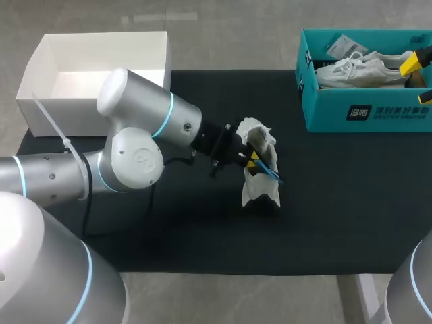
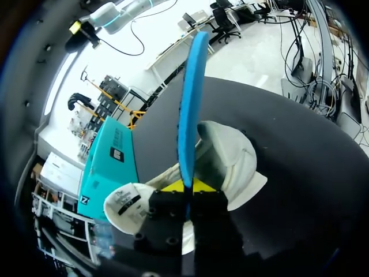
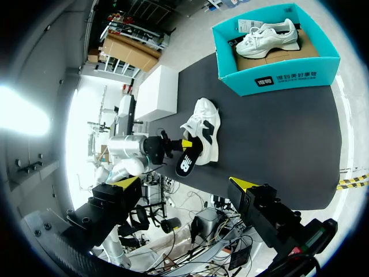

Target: Take the shoe out of the shoebox, open the shoe tongue, remove and reinsert the insole, then place the shoe into the shoebox

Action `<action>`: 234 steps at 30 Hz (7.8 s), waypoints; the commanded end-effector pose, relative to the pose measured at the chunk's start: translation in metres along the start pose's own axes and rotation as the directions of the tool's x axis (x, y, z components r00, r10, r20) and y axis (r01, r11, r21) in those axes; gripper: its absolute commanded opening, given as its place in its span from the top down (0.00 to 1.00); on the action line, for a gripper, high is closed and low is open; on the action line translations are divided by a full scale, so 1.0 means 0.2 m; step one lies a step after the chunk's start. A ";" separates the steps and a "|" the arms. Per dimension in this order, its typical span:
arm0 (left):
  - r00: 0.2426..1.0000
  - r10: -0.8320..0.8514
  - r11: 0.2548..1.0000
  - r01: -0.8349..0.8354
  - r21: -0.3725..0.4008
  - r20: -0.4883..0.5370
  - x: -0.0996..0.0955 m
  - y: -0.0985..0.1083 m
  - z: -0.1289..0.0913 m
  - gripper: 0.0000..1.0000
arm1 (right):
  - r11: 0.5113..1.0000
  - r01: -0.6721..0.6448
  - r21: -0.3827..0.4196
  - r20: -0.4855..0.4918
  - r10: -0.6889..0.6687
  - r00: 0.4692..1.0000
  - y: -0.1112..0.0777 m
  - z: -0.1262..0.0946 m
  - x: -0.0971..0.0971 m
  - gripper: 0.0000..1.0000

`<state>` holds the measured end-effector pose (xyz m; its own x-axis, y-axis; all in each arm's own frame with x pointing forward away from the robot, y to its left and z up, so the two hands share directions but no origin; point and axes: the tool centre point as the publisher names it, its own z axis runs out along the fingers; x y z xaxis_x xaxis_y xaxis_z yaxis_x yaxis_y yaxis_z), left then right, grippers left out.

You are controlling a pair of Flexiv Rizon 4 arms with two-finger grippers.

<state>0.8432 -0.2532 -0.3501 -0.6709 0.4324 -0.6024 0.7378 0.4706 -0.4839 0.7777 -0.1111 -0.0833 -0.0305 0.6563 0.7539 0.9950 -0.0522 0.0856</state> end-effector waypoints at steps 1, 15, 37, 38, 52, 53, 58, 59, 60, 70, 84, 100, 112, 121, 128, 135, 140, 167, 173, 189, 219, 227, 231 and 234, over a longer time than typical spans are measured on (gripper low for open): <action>1.000 0.018 0.998 -0.018 -0.054 -0.007 -0.03 0.03 0.03 1.00 | 1.000 -0.001 0.002 0.002 0.001 1.000 0.00 0.00 0.00 0.00; 1.000 0.006 0.999 -0.006 -0.045 0.009 -0.03 -0.02 -0.07 0.00 | 1.000 -0.001 0.002 0.002 0.001 1.000 0.00 0.00 0.00 0.00; 1.000 0.005 1.000 -0.005 0.013 -0.022 0.02 -0.13 -0.05 1.00 | 1.000 -0.001 0.002 0.002 0.001 1.000 0.00 0.00 0.00 0.00; 1.000 0.007 1.000 -0.006 0.013 -0.023 0.02 -0.13 -0.05 1.00 | 1.000 -0.001 0.002 0.002 0.001 1.000 0.00 0.00 0.00 0.00; 0.999 0.005 0.998 -0.007 -0.056 -0.033 0.02 0.00 0.02 1.00 | 1.000 -0.001 0.002 0.002 0.001 1.000 0.00 0.00 0.00 0.00; 0.999 0.007 0.998 -0.009 -0.067 -0.033 0.01 0.02 0.03 1.00 | 1.000 -0.001 0.002 0.002 0.001 1.000 0.00 0.00 0.00 0.00; 1.000 0.000 0.995 -0.002 -0.096 -0.026 -0.02 0.07 0.02 1.00 | 1.000 -0.001 0.002 0.002 0.001 1.000 0.00 0.00 0.00 0.00; 1.000 -0.005 0.995 0.002 -0.101 -0.023 -0.02 0.08 0.02 1.00 | 1.000 -0.001 0.002 0.002 0.001 1.000 0.00 0.00 0.00 0.00; 1.000 -0.006 0.995 0.003 -0.102 -0.022 -0.02 0.08 0.02 1.00 | 1.000 -0.001 0.002 0.002 0.001 1.000 0.00 0.00 0.00 0.00; 1.000 -0.010 0.999 0.010 -0.049 -0.003 -0.02 -0.05 -0.06 0.50 | 1.000 -0.001 0.002 0.002 0.001 1.000 0.00 0.00 0.00 0.00; 1.000 0.006 1.000 -0.006 -0.013 -0.015 0.03 -0.10 -0.04 1.00 | 1.000 -0.001 0.002 0.002 0.001 1.000 0.00 0.00 0.00 0.00; 1.000 0.002 0.995 -0.004 -0.100 -0.019 -0.01 0.09 0.04 1.00 | 1.000 -0.001 0.002 0.002 0.001 1.000 0.00 0.00 0.00 0.00; 1.000 -0.018 0.996 0.017 -0.087 -0.010 0.02 0.03 -0.03 0.53 | 1.000 -0.001 0.002 0.002 0.001 1.000 0.00 0.00 0.00 0.00; 1.000 0.015 0.997 -0.015 -0.073 0.003 0.02 -0.05 -0.10 0.61 | 1.000 -0.001 0.002 0.002 0.001 1.000 0.00 0.00 0.00 0.00; 1.000 0.016 0.998 -0.016 -0.054 -0.007 0.02 -0.07 -0.06 0.82 | 1.000 -0.001 0.002 0.002 0.001 1.000 0.00 0.00 0.00 0.00; 1.000 0.020 0.999 -0.020 -0.042 -0.021 0.02 -0.09 -0.03 0.78 | 1.000 -0.001 0.002 0.002 0.001 1.000 0.00 0.00 0.00 0.00; 0.999 0.021 0.999 -0.023 -0.039 -0.039 0.03 -0.08 0.00 1.00 | 1.000 -0.001 0.002 0.002 0.001 1.000 0.00 0.00 0.00 0.00; 0.997 0.016 0.998 -0.021 -0.059 -0.081 0.07 -0.03 0.06 1.00 | 1.000 -0.001 0.002 0.002 0.001 1.000 0.00 0.00 0.00 0.00; 0.997 0.011 0.998 -0.016 -0.059 -0.070 0.06 -0.05 0.03 0.58 | 1.000 -0.001 0.002 0.002 0.001 1.000 0.00 0.00 0.00 0.00; 0.998 0.034 0.996 -0.039 -0.079 -0.061 0.03 -0.07 -0.03 0.95 | 1.000 -0.001 0.002 0.002 0.001 1.000 0.00 0.00 0.00 0.00; 0.987 0.091 0.990 -0.104 -0.092 -0.136 -0.05 -0.13 -0.14 0.19 | 1.000 -0.001 0.002 0.002 0.001 1.000 0.00 0.00 0.00 0.00; 0.919 0.246 0.952 -0.289 -0.103 -0.310 -0.10 -0.12 -0.16 1.00 | 1.000 -0.001 0.002 0.002 0.001 1.000 0.00 0.00 0.00 0.00; 0.831 0.345 0.898 -0.428 -0.104 -0.437 -0.11 -0.10 -0.17 1.00 | 1.000 -0.001 0.002 0.002 0.001 1.000 0.00 0.00 0.00 0.00; 0.764 0.388 0.865 -0.495 -0.083 -0.515 -0.11 -0.10 -0.19 1.00 | 1.000 -0.001 0.002 0.002 0.001 1.000 0.00 0.00 0.00 0.00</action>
<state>0.8391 -0.2404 -0.3116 -0.3482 0.7985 -0.4910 0.9358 0.3269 -0.1320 0.7777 -0.1111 -0.0833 -0.0304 0.6563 0.7539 0.9950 -0.0521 0.0855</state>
